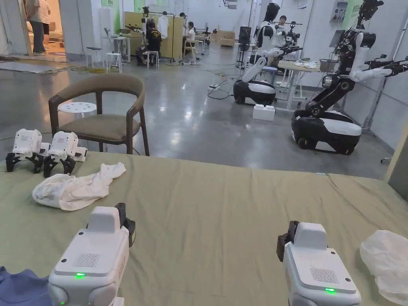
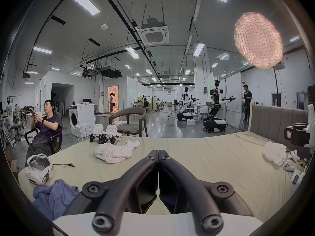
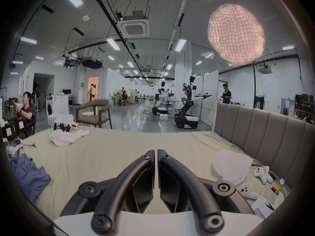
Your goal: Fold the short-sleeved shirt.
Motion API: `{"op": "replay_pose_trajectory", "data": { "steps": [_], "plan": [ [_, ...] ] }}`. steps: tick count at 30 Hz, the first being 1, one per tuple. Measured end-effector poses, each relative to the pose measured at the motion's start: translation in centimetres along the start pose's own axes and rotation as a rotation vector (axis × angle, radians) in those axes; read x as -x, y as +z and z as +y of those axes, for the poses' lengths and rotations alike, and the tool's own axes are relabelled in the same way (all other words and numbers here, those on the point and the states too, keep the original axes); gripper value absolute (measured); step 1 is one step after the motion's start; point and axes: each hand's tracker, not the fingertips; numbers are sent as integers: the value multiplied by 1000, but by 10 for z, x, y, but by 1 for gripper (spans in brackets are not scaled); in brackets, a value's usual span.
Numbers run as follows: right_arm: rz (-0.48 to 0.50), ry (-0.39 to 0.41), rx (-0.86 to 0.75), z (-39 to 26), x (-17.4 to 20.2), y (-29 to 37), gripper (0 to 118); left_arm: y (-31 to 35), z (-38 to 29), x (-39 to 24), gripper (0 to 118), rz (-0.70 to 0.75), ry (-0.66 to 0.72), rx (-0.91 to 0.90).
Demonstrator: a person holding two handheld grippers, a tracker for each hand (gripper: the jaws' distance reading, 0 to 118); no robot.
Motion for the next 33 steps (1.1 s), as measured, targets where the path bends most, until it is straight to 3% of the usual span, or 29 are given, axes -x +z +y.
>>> {"op": "replay_pose_trajectory", "data": {
  "steps": [3, 6, 10, 11, 12, 13, 15, 17, 19, 21, 22, 24, 26, 28, 30, 33],
  "plan": [
    [12, -4, 39, -1, -2, -4, 2, -3, -1, 2, 0, 0, 13, 30],
    [35, -195, 23, 1, -15, -1, 2, -2, 1, 16, 0, -28, 233, 37],
    [54, -537, -29, 4, -36, 3, 2, 5, 6, 37, 0, -70, 643, 26],
    [47, -613, -32, 5, -40, 5, 2, 6, 7, 39, 0, -71, 688, 18],
    [35, -652, -30, 6, -42, 6, 1, 4, 6, 39, 0, -66, 660, 15],
    [22, -631, -33, 8, -42, 7, 1, 3, 10, 33, 0, -52, 517, 16],
    [60, -381, -27, 18, -33, 2, 1, 3, 20, 11, 0, -42, 33, 16],
    [91, 42, -4, 29, -14, -1, 1, 4, 20, -13, 0, -37, -456, -16],
    [69, 517, -25, 27, 12, -3, 1, 2, 16, -24, 0, -21, -777, -30],
    [55, 904, -72, 13, 26, -2, 1, -6, 3, -25, 0, -9, -993, -29],
    [36, 1054, -94, 5, 30, -2, 1, -7, 0, -26, 0, -3, -1094, -34],
    [40, 1159, -110, -4, 32, -2, 1, -7, -6, -24, 0, -3, -1204, -40],
    [46, 1083, -97, 0, 30, 0, 1, -6, -6, -23, 0, -3, -1173, -35],
    [29, 948, -85, 4, 26, 1, 1, -3, 0, -18, 0, -23, -995, -14],
    [42, 746, -58, 11, 22, 1, 1, -3, 7, -14, 0, -18, -731, 32],
    [67, 348, 4, 20, 9, -2, 1, -5, 16, 1, 0, 1, -286, 78]
  ]
}}
